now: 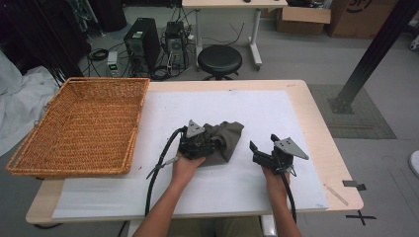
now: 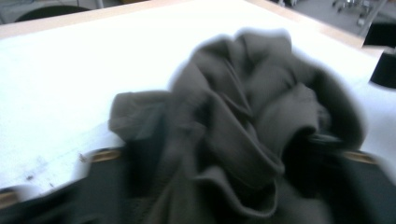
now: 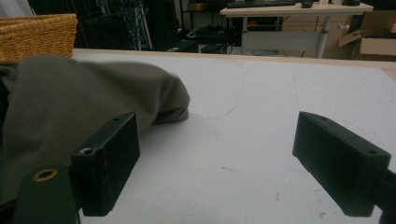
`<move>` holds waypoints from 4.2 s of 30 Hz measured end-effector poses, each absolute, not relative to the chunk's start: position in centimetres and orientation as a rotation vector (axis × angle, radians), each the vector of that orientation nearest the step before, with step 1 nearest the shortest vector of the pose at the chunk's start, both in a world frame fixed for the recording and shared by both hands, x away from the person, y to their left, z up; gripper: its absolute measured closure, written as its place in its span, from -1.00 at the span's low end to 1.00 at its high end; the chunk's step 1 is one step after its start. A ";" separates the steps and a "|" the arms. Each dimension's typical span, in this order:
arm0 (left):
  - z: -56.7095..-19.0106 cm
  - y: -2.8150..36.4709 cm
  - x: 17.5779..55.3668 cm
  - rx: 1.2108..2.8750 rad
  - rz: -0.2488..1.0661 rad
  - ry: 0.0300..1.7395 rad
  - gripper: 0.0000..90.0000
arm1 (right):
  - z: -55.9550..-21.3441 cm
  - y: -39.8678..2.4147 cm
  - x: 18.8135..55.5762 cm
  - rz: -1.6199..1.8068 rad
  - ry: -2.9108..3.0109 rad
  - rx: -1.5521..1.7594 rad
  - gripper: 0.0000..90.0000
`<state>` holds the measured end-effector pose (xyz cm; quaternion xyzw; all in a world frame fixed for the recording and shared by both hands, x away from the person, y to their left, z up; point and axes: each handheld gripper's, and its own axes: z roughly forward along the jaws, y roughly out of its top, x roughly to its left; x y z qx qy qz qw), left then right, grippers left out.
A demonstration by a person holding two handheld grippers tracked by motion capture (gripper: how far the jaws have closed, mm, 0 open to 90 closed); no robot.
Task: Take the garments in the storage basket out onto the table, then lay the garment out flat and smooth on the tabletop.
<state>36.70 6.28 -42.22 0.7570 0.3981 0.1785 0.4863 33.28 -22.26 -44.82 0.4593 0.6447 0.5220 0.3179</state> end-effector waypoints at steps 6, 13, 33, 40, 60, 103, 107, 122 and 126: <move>-40.2 8.1 35.0 1.750 0.421 0.933 -0.65 | -44.8 -22.2 33.3 1.373 1.696 1.208 -0.67; -38.1 11.5 33.3 1.664 0.508 0.959 -0.65 | -44.8 -22.3 33.3 1.378 1.698 1.212 -0.67; -38.4 17.2 33.1 1.616 0.623 1.120 -0.64 | -44.8 -22.7 33.2 1.431 1.689 1.209 -0.67; -38.3 16.2 33.3 1.630 0.620 1.096 -0.64 | -44.1 -23.7 31.9 1.433 1.718 1.218 -0.66; -39.2 12.7 34.5 1.694 0.525 1.034 -0.47 | -44.1 -16.3 33.8 1.365 2.121 1.136 0.91; -42.4 18.4 31.6 1.699 0.381 1.143 0.17 | -40.7 -17.0 40.7 1.246 1.971 1.280 0.17; -42.7 17.7 32.2 1.722 0.374 1.151 0.14 | -41.4 -14.4 39.8 1.277 2.161 1.178 0.12; -43.3 17.3 32.8 1.749 0.391 1.188 0.06 | -42.0 -18.8 39.2 1.143 1.962 1.347 0.22; -43.2 17.4 32.7 1.754 0.402 1.189 0.07 | -43.0 -13.1 37.8 1.515 2.251 1.221 0.11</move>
